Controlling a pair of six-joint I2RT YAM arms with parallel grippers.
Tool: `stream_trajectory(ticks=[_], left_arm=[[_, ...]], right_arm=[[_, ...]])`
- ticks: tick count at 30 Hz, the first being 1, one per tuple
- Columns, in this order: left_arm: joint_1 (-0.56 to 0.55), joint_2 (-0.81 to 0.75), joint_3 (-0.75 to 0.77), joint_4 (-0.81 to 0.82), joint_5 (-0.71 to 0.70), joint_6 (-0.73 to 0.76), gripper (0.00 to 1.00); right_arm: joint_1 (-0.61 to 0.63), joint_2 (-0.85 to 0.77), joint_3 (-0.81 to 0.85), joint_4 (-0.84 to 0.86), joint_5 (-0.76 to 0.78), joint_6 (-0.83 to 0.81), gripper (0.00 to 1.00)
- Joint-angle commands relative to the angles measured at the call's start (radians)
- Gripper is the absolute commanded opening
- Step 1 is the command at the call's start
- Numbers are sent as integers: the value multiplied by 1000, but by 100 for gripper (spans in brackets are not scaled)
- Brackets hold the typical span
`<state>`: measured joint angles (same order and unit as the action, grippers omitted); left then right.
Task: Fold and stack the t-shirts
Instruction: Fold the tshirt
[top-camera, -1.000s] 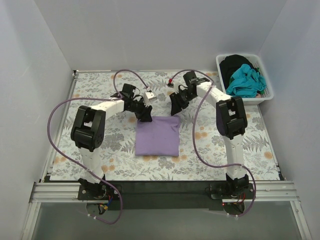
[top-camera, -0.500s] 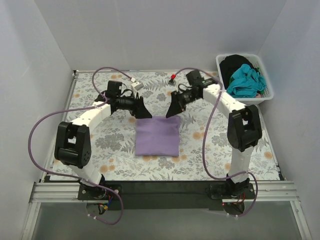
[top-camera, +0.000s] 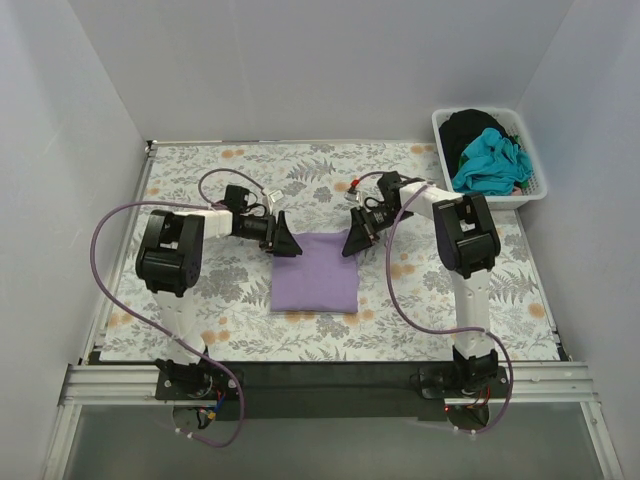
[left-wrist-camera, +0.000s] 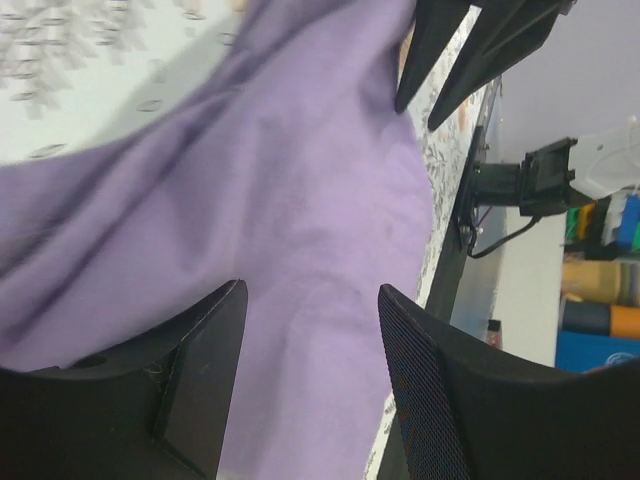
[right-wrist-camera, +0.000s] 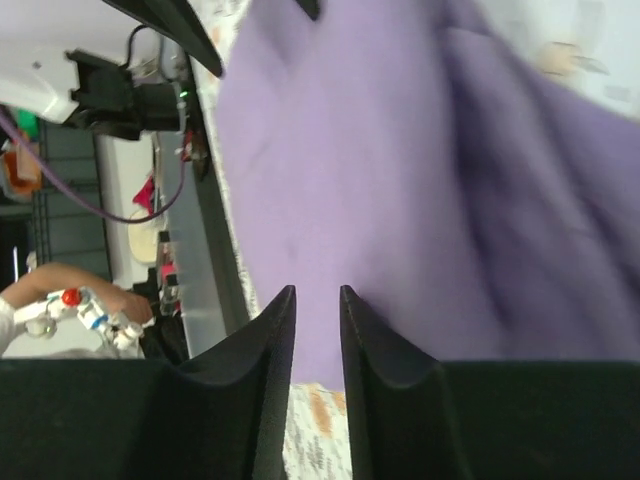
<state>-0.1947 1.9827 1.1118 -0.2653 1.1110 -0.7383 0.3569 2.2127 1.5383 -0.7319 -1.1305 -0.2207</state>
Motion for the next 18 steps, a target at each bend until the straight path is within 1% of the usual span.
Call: stream_trajectory(ticks=[1, 6, 8, 11, 13, 14, 15, 16, 17, 18], left_arm=[[37, 54, 60, 38, 15, -36, 54], [41, 114, 127, 44, -2, -50, 58], [41, 128, 141, 44, 1, -68, 60], [57, 128, 148, 54, 4, -91, 60], [67, 105, 137, 86, -22, -111, 61], [84, 93, 132, 104, -40, -125, 61], [93, 73, 126, 127, -69, -169, 61], [101, 38, 132, 162, -150, -182, 61], [107, 19, 147, 164, -204, -185, 61], [107, 1, 163, 160, -261, -181, 61]], right_arm=[[-44, 41, 58, 3, 107, -31, 34], [-53, 105, 149, 14, 274, -11, 40], [-53, 111, 196, 25, 307, 3, 41], [-59, 113, 247, 34, 370, 24, 43], [-70, 113, 305, 39, 409, 47, 44], [-75, 114, 324, 37, 411, 55, 45], [-76, 107, 341, 35, 372, 63, 45], [-78, 94, 341, 34, 342, 73, 47], [-75, 75, 323, 35, 321, 76, 49], [-72, 21, 301, 40, 278, 75, 52]])
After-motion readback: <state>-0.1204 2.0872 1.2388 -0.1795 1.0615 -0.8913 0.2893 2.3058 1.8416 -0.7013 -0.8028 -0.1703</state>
